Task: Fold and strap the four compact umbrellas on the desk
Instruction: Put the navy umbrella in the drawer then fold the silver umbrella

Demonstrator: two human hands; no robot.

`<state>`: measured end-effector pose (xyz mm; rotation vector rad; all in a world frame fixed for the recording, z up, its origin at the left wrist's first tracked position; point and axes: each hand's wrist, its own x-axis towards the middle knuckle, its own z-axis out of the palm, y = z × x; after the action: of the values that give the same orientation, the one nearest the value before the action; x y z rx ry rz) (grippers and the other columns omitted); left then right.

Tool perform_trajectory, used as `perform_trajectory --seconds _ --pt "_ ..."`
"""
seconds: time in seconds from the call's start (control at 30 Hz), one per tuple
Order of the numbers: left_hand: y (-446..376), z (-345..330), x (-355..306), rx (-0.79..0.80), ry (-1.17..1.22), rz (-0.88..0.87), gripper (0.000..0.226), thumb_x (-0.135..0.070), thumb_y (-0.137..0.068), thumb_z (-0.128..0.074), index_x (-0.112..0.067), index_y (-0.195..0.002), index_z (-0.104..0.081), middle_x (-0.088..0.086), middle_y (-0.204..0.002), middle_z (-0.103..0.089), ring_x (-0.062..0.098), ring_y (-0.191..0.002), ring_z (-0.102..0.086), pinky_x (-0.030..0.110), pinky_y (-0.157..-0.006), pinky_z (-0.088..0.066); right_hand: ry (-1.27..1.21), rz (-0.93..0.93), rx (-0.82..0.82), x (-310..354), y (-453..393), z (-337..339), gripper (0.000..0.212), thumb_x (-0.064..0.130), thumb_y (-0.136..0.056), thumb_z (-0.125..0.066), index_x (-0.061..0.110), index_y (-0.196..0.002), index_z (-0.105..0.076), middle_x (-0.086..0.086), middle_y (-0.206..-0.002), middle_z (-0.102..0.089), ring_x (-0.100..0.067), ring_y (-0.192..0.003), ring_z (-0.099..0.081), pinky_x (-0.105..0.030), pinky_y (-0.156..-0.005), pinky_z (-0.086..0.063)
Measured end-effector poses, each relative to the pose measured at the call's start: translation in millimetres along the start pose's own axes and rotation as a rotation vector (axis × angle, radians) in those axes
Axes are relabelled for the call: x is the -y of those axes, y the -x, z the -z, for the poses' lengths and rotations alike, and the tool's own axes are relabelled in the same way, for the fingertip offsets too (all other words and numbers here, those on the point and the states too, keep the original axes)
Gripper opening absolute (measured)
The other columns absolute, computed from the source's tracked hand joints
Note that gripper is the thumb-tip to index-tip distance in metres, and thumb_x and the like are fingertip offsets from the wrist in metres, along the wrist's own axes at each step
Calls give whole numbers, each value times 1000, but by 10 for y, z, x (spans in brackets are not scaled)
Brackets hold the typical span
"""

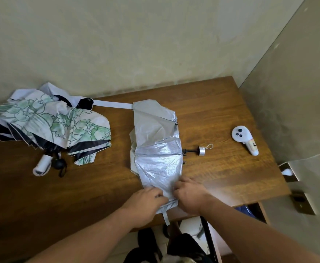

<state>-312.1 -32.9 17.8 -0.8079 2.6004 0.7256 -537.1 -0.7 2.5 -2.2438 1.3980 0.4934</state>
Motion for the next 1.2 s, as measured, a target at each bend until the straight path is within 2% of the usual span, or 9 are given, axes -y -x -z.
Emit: perform_trajectory --seconds 0.17,0.27,0.33,0.43,0.5,0.63,0.83,1.0,1.2 --pt "-89 -24 -32 140 8 79 37 -34 -106 -48 -33 -141 -60 -1 -145 -42 25 -133 -39 43 -107 -45 -36 -14 103 144 -79 121 29 30 -93 -62 15 -116 -72 -8 -118 -63 -29 -122 -50 -41 -100 -48" --pt "-115 92 67 100 201 109 32 -31 -102 -55 -33 -130 -69 -10 -135 -59 15 -122 -54 39 -104 -49 -165 -27 177 136 -89 55 34 40 -87 -66 17 -110 -74 -9 -118 -66 -30 -117 -57 -37 -98 -51" --pt "-168 332 200 -133 397 244 24 -25 -99 -59 -33 -116 -75 -11 -115 -70 8 -99 -64 35 -90 -56 -278 -83 225 71 -100 64 37 46 -82 -61 22 -107 -74 -6 -113 -69 -28 -111 -62 -38 -97 -53" --pt "-277 871 472 -705 650 648 21 -23 -99 -66 -35 -116 -64 -7 -108 -60 10 -89 -62 33 -78 -55 -610 -181 213 -93 -122 170 27 22 -89 -59 29 -109 -75 6 -113 -73 -16 -110 -65 -29 -95 -50" --pt "-368 1274 578 -807 1079 792 40 -31 -101 -64 -39 -137 -49 -7 -120 -59 15 -105 -61 34 -85 -50 -851 -253 119 -240 -155 322 30 8 -89 -60 31 -95 -78 13 -102 -75 -8 -99 -67 -25 -90 -51" --pt "-491 1628 691 -561 1555 671 68 -36 -105 -61 -48 -160 -24 -17 -134 -49 11 -125 -51 36 -106 -41 -1169 -469 -314 -530 -263 696 32 2 -89 -63 32 -83 -72 17 -83 -71 -7 -83 -65 -21 -76 -49" --pt "-552 1686 650 -705 1365 652 52 -14 -98 -69 -42 -140 -57 8 -119 -69 19 -100 -72 36 -87 -59 -1123 -503 -555 -715 -472 1271 39 15 -90 -68 37 -122 -66 14 -107 -68 -10 -91 -66 -32 -83 -57" --pt "-528 1761 630 -739 1380 616 38 -17 -96 -70 -51 -112 -72 8 -119 -70 27 -111 -69 53 -104 -54 -1127 -407 -384 -696 -571 1425 73 9 -86 -64 50 -144 -48 15 -122 -66 -8 -101 -65 -34 -92 -58" --pt "-454 1950 481 -828 1348 578 23 -14 -98 -68 -35 -106 -76 -3 -114 -70 17 -109 -67 36 -96 -55 -922 -399 -266 -621 -481 1448 83 24 -78 -70 60 -146 -38 13 -105 -64 -27 -109 -56 -33 -93 -50"
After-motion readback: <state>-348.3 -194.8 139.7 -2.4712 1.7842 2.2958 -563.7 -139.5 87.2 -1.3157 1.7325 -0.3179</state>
